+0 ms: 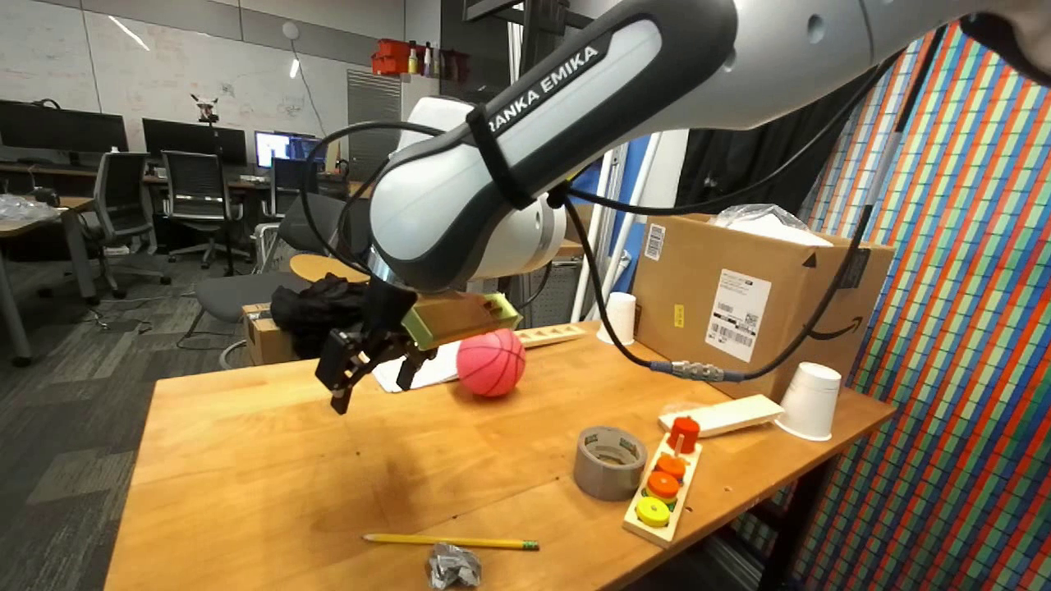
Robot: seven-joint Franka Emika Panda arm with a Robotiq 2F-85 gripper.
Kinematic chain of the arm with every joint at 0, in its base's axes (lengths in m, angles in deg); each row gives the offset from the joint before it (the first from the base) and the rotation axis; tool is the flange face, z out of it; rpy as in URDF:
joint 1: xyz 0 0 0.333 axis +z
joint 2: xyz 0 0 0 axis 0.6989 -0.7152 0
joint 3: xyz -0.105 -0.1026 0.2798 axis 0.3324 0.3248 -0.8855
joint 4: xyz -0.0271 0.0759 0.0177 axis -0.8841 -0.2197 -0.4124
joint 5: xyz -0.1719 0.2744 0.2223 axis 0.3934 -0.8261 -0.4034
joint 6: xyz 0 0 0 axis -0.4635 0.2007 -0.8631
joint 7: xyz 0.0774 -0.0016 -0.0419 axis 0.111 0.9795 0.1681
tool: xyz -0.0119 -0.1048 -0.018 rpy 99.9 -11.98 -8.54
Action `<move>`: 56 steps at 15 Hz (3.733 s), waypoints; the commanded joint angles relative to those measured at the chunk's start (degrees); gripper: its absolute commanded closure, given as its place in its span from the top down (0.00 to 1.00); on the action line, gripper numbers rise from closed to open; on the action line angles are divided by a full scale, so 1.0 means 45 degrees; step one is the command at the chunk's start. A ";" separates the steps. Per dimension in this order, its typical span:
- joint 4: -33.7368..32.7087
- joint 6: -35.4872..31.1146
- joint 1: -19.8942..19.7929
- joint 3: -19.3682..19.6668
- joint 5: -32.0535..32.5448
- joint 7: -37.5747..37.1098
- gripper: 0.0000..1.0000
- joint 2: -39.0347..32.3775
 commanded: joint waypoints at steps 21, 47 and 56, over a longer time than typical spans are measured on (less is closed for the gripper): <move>-0.1528 0.2723 0.0063 0.3694 0.3546 -0.2954 1.00 -0.0390; 0.5269 0.4593 0.0170 -0.1461 0.6250 -0.8093 1.00 0.6951; 0.3592 0.1618 -0.0154 -0.0953 0.5304 -0.5424 1.00 0.3294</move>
